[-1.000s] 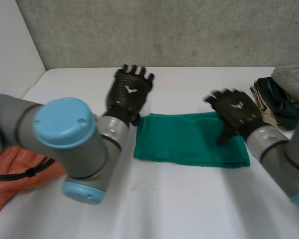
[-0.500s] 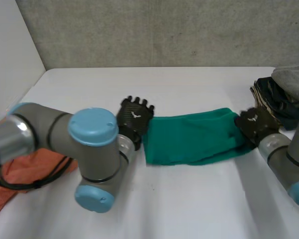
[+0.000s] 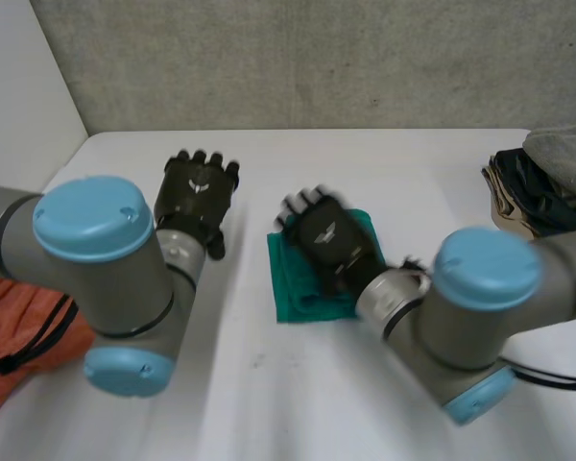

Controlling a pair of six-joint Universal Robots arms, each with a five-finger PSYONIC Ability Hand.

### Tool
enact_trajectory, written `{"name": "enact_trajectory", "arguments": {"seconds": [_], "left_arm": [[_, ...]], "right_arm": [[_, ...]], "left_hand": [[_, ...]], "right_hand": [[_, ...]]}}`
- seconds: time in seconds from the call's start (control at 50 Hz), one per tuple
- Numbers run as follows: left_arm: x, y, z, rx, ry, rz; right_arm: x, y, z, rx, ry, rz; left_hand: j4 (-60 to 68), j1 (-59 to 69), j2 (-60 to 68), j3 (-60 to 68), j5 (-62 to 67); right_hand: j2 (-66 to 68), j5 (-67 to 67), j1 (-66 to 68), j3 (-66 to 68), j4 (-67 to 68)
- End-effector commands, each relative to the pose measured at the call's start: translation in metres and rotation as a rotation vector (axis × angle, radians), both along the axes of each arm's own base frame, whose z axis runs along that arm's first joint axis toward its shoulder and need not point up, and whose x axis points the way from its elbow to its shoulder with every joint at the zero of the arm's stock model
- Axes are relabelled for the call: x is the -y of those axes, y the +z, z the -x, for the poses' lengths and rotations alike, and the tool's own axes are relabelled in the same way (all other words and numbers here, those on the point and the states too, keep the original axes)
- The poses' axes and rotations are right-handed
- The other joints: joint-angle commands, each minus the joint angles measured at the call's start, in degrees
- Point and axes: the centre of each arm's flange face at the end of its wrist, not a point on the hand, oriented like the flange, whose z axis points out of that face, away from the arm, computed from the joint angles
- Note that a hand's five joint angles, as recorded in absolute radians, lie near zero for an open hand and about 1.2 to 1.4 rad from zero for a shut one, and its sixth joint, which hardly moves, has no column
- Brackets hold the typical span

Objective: Fold the laundry.

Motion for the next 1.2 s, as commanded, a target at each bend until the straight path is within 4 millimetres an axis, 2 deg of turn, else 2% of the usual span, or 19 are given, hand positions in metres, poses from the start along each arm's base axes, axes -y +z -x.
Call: {"name": "enact_trajectory", "arguments": {"seconds": [0.02,0.1,0.12,0.16,0.26,0.32,0.4,0.5,0.58,0.66,0.76,0.86,0.98,1.08,1.1,1.14,1.2], "left_arm": [[0.017,0.018,0.028,-0.142,-0.033,0.055],[0.008,0.01,0.059,-0.198,-0.127,0.03],[0.004,0.004,0.072,-0.209,-0.185,0.012],[-0.002,-0.003,0.083,-0.206,-0.246,-0.013],[-0.013,-0.035,0.108,-0.154,-0.358,-0.109],[-0.01,-0.049,0.112,-0.132,-0.351,-0.142],[-0.004,-0.062,0.105,-0.085,-0.271,-0.176],[0.005,-0.065,0.088,-0.015,-0.143,-0.177],[0.002,-0.072,0.078,0.097,-0.134,-0.195],[-0.003,-0.079,0.073,0.169,-0.145,-0.201],[-0.005,-0.084,0.073,0.202,-0.151,-0.203],[-0.005,-0.073,0.074,0.191,-0.16,-0.184],[-0.003,-0.026,0.073,0.12,-0.158,-0.102],[0.003,0.013,0.066,0.06,-0.152,-0.034],[0.005,0.025,0.064,0.037,-0.169,-0.016],[0.005,0.036,0.063,0.018,-0.204,-0.002],[0.003,0.052,0.062,-0.022,-0.31,0.007]], "right_arm": [[0.04,0.059,0.051,0.476,-0.267,-0.381],[0.06,0.058,0.077,0.463,-0.391,-0.466],[0.063,0.058,0.08,0.456,-0.405,-0.478],[0.07,0.054,0.085,0.437,-0.436,-0.506],[0.085,0.033,0.083,0.364,-0.469,-0.583],[0.09,0.022,0.079,0.334,-0.466,-0.611],[0.097,0.008,0.074,0.288,-0.462,-0.614],[0.102,-0.003,0.067,0.209,-0.444,-0.566],[0.099,-0.01,0.057,0.159,-0.413,-0.547],[0.093,-0.025,0.047,0.109,-0.394,-0.562],[0.097,-0.036,0.046,0.055,-0.409,-0.538],[0.103,-0.022,0.048,0.024,-0.426,-0.459],[0.098,0.027,0.051,0.093,-0.423,-0.377],[0.08,0.06,0.058,0.157,-0.416,-0.36],[0.076,0.063,0.059,0.167,-0.416,-0.367],[0.07,0.064,0.061,0.187,-0.418,-0.387],[0.052,0.05,0.056,0.217,-0.396,-0.439]], "left_hand": [[0.7,1.6,0.6,0.2,-0.2],[1.5,2.4,1.4,1.0,0.6],[1.5,2.4,1.4,1.0,0.6],[1.5,2.4,1.4,1.0,0.6],[1.5,2.4,1.4,1.0,0.6],[1.7,2.6,1.6,1.2,0.8],[3.0,3.9,2.9,2.6,2.1],[3.5,4.4,3.5,3.1,2.6],[3.2,4.1,3.1,2.7,2.3],[2.4,3.3,2.3,1.9,1.5],[2.4,3.3,2.3,1.9,1.5],[2.4,3.3,2.3,1.9,1.5],[2.2,3.1,2.1,1.7,1.3],[2.0,2.9,1.9,1.5,1.1],[2.0,2.9,1.9,1.5,1.1],[2.0,2.9,1.9,1.5,1.1],[2.2,3.1,2.1,1.7,1.3]], "right_hand": [[-2.6,-3.8,-2.1,-2.1,-3.5],[-2.6,-3.8,-2.1,-2.1,-3.5],[-2.6,-3.8,-2.1,-2.1,-3.5],[-2.6,-3.8,-2.1,-2.1,-3.5],[-2.6,-3.8,-2.1,-2.1,-3.5],[-2.6,-3.8,-2.1,-2.1,-3.5],[-2.6,-3.8,-2.1,-2.1,-3.5],[-2.6,-3.8,-2.1,-2.1,-3.5],[-2.6,-3.8,-2.1,-2.1,-3.5],[-2.6,-3.8,-2.1,-2.1,-3.5],[-2.6,-3.8,-2.1,-2.1,-3.5],[-2.6,-3.8,-2.1,-2.1,-3.5],[-2.6,-3.8,-2.1,-2.1,-3.5],[-2.6,-3.8,-2.1,-2.1,-3.5],[-2.6,-3.8,-2.1,-2.1,-3.5],[-2.6,-3.8,-2.1,-2.1,-3.5],[-2.6,-3.8,-2.1,-2.1,-3.5]]}}
